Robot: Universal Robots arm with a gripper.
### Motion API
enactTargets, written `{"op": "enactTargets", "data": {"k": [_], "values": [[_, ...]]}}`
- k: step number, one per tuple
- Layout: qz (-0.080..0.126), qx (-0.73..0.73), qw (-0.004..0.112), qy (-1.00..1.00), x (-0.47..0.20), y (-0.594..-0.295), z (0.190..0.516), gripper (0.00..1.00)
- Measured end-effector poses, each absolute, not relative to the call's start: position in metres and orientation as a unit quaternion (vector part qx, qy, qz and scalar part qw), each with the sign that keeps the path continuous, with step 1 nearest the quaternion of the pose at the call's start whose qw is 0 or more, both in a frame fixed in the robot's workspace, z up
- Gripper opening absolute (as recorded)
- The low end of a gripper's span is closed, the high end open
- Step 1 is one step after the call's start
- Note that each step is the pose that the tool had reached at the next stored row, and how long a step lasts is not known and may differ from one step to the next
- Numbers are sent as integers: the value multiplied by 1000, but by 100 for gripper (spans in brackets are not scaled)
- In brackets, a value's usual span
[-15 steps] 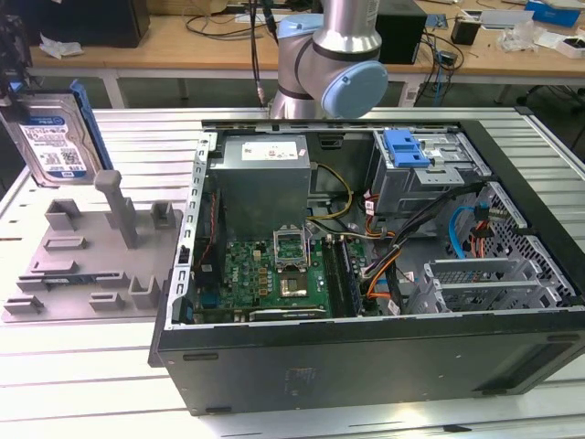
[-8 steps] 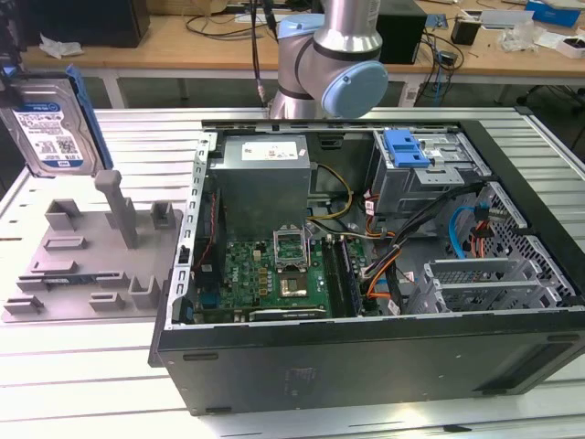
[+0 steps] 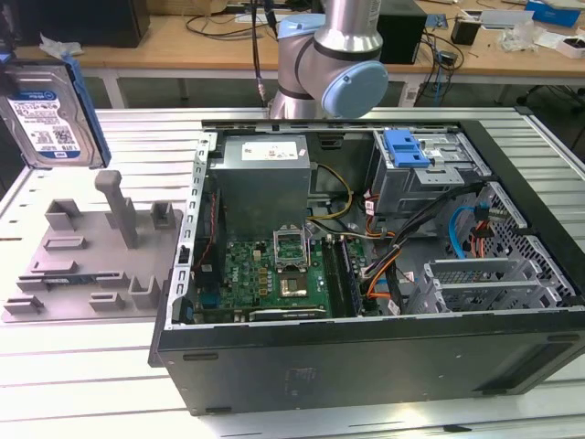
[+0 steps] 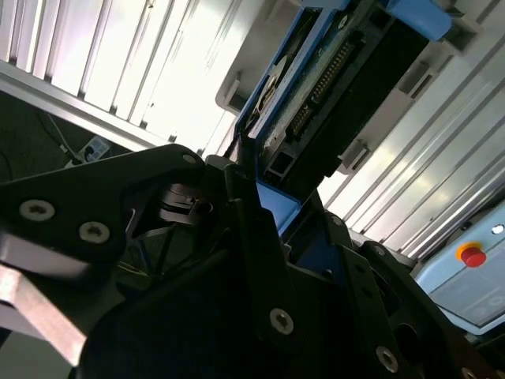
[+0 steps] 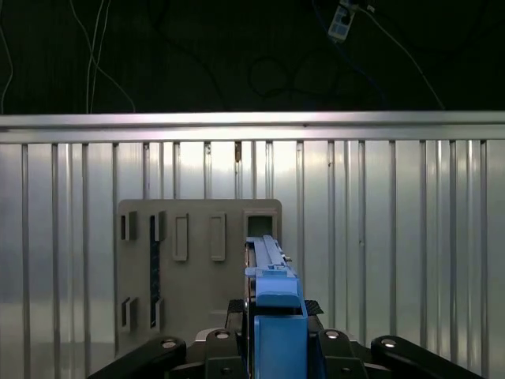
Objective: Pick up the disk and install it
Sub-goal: 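Pick up the disk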
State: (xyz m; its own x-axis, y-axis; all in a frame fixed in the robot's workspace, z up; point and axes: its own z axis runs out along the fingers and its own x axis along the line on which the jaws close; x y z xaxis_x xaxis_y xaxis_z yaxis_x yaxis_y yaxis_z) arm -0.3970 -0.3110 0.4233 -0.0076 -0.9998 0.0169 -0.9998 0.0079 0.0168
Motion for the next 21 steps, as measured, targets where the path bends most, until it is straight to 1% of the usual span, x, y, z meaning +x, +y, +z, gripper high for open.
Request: {"op": "enactTargets", "data": {"k": [14, 21], "values": [[0, 704, 12, -710, -391, -312, 460, 36], [0, 704, 12, -710, -389, -312, 470, 36]]}}
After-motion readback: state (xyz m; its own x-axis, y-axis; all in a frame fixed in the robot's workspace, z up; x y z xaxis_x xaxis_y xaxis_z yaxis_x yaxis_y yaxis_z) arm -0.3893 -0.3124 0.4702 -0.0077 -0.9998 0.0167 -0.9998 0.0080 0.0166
